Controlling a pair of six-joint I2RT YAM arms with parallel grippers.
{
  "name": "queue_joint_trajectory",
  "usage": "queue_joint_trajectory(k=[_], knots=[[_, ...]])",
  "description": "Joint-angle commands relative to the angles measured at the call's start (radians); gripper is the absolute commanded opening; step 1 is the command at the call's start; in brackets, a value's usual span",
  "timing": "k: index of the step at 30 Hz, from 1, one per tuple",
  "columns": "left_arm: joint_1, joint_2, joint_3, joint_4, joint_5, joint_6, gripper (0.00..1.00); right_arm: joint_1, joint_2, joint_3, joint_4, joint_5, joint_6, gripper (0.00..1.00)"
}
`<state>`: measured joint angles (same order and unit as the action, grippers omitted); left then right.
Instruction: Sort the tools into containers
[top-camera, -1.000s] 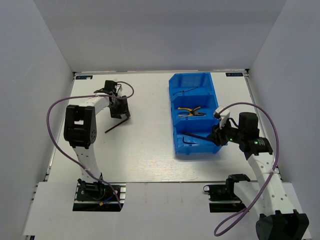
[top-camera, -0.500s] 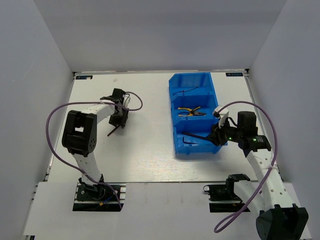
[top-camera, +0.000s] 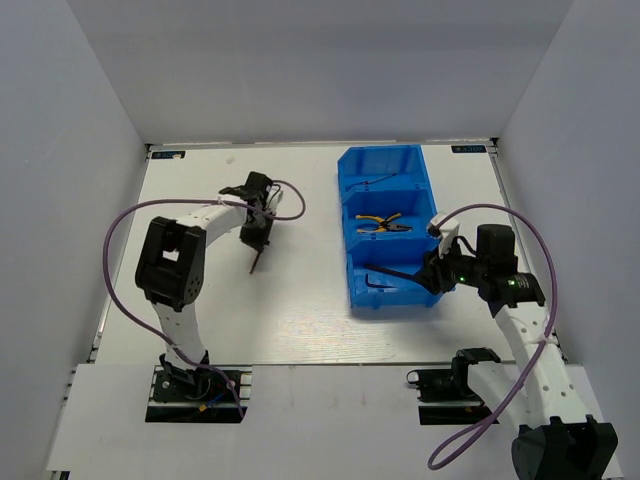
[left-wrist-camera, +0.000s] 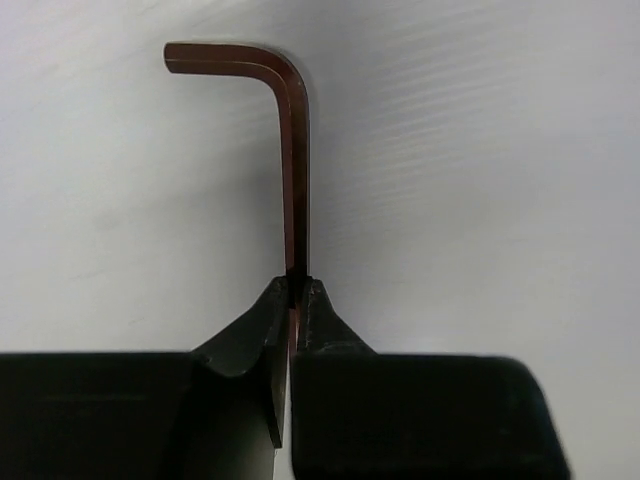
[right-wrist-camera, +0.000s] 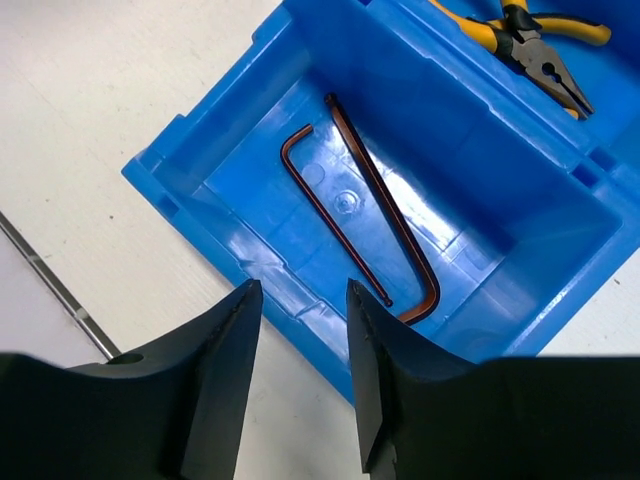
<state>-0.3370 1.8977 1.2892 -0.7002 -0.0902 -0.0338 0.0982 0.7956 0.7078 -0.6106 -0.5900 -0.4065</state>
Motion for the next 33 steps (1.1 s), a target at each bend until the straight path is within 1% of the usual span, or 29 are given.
queue_joint_trajectory(k=[1,2,3,4,5,6,10,16,19,22,23,24,25,26,27,28,29,30,31,32,33], knots=[[-0.066,-0.067,0.114,0.082,0.406,-0.051,0.00,-0.003,-0.007,0.054,-0.035,0.013,-0.020,0.45],[-0.095,-0.101,0.128,0.144,0.468,-0.051,0.00,-0.005,-0.007,0.058,-0.040,0.019,-0.022,0.36],[-0.114,-0.115,0.151,0.174,0.583,-0.051,0.00,-0.003,-0.013,0.055,-0.041,0.024,-0.025,0.23],[-0.132,-0.126,0.151,0.207,0.642,-0.051,0.00,-0.002,-0.012,0.059,-0.038,0.027,-0.023,0.07],[-0.169,-0.138,0.151,0.279,0.690,-0.051,0.00,-0.005,-0.013,0.059,-0.031,0.041,-0.018,0.00],[-0.189,-0.156,0.151,0.307,0.752,-0.051,0.00,-0.005,-0.010,0.058,-0.023,0.047,-0.008,0.00],[-0.278,-0.184,0.142,0.432,0.813,-0.064,0.00,-0.005,-0.010,0.065,-0.003,0.093,0.006,0.00],[-0.404,-0.160,0.142,0.533,0.813,-0.100,0.00,-0.003,-0.016,0.071,0.031,0.167,0.018,0.00],[-0.457,-0.115,0.142,0.573,0.768,-0.100,0.00,-0.005,-0.022,0.068,0.045,0.197,0.034,0.00],[-0.488,-0.051,0.165,0.561,0.719,-0.100,0.00,-0.005,-0.033,0.070,0.049,0.202,0.038,0.00],[-0.502,-0.034,0.195,0.551,0.701,-0.091,0.03,-0.005,-0.033,0.071,0.048,0.202,0.037,0.02],[-0.502,-0.019,0.209,0.541,0.690,-0.090,0.08,-0.005,-0.038,0.071,0.045,0.202,0.037,0.17],[-0.516,0.010,0.223,0.509,0.678,-0.090,0.14,-0.005,-0.038,0.073,0.038,0.200,0.035,0.23],[-0.526,0.021,0.246,0.492,0.660,-0.080,0.22,-0.005,-0.038,0.078,0.032,0.197,0.031,0.28],[-0.527,0.021,0.255,0.476,0.640,-0.080,0.40,-0.005,-0.041,0.079,0.029,0.194,0.028,0.32],[-0.527,0.021,0.256,0.464,0.623,-0.080,0.44,-0.005,-0.041,0.081,0.023,0.190,0.025,0.37],[-0.527,0.021,0.256,0.464,0.607,-0.080,0.49,-0.005,-0.044,0.084,0.014,0.188,0.025,0.39],[-0.527,0.003,0.256,0.464,0.590,-0.080,0.61,-0.005,-0.045,0.084,0.011,0.183,0.023,0.41],[-0.527,-0.012,0.246,0.464,0.569,-0.080,0.66,-0.005,-0.045,0.082,0.008,0.174,0.021,0.45],[-0.527,-0.028,0.246,0.464,0.558,-0.080,0.68,-0.009,-0.047,0.084,0.005,0.168,0.021,0.47],[-0.527,-0.058,0.246,0.452,0.547,-0.080,0.75,-0.008,-0.045,0.087,-0.001,0.162,0.024,0.47]])
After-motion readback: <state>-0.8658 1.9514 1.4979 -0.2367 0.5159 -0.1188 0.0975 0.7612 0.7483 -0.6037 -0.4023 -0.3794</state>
